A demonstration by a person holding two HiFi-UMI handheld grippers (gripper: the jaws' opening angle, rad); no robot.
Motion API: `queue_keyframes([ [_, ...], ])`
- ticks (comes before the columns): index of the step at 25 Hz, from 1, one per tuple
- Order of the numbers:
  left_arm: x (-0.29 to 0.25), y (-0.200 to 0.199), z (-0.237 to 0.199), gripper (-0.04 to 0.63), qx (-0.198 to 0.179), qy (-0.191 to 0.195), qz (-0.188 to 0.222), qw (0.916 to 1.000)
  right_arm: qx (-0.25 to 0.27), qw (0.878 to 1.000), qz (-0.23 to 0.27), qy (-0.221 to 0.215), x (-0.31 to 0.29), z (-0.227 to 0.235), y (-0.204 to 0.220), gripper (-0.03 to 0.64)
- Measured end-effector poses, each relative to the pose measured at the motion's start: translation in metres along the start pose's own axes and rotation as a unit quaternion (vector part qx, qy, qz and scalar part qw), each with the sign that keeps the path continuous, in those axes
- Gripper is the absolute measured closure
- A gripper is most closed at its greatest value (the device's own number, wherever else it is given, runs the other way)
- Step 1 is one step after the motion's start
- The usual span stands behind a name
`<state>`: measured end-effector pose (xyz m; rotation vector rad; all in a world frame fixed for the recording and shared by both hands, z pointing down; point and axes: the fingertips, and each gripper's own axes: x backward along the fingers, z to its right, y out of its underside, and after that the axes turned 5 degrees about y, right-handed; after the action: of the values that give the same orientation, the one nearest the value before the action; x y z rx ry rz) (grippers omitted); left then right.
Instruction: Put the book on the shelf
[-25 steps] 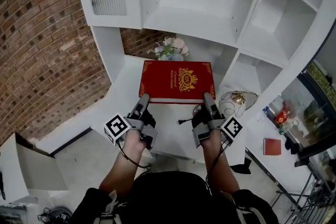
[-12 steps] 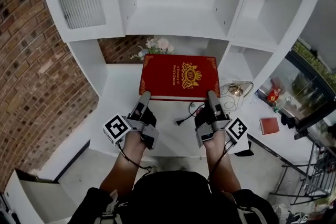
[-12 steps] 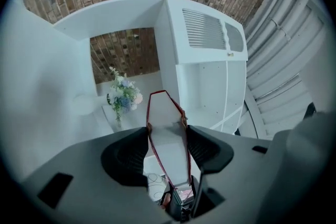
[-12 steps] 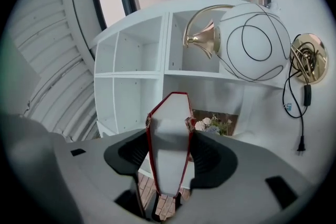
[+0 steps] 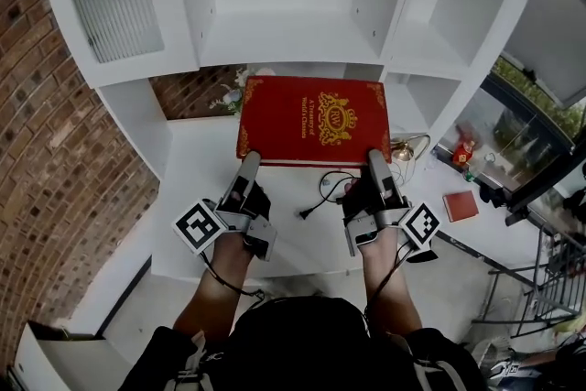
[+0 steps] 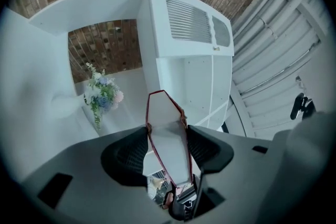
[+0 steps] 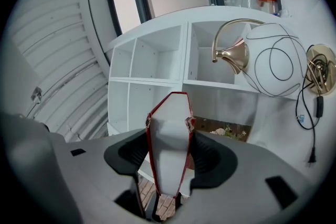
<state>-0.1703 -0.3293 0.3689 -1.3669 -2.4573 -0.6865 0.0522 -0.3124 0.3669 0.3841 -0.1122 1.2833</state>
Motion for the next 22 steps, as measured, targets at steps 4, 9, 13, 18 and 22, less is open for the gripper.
queue_keyframes([
  [4, -0.006, -0.001, 0.01, 0.348, -0.007, 0.016, -0.001, 0.9999, 0.008, 1.0, 0.005, -0.021, -0.004, -0.013, -0.006, 0.356],
  [9, -0.014, -0.013, 0.022, 0.347, -0.029, 0.026, 0.002, 0.9992, 0.006, 0.999, 0.008, -0.04, -0.019, -0.027, -0.008, 0.356],
  [13, -0.037, -0.033, 0.023, 0.347, -0.031, 0.029, 0.006, 0.9991, 0.012, 0.999, 0.008, -0.047, -0.053, -0.036, -0.015, 0.356],
  [18, -0.044, -0.042, 0.029, 0.344, -0.051, 0.037, 0.011, 0.998, 0.015, 0.998, 0.011, -0.059, -0.067, -0.042, -0.017, 0.356],
  [22, -0.053, -0.051, 0.034, 0.344, -0.068, 0.04, 0.023, 0.9966, -0.005, 0.998, 0.009, -0.062, -0.081, -0.039, -0.016, 0.356],
])
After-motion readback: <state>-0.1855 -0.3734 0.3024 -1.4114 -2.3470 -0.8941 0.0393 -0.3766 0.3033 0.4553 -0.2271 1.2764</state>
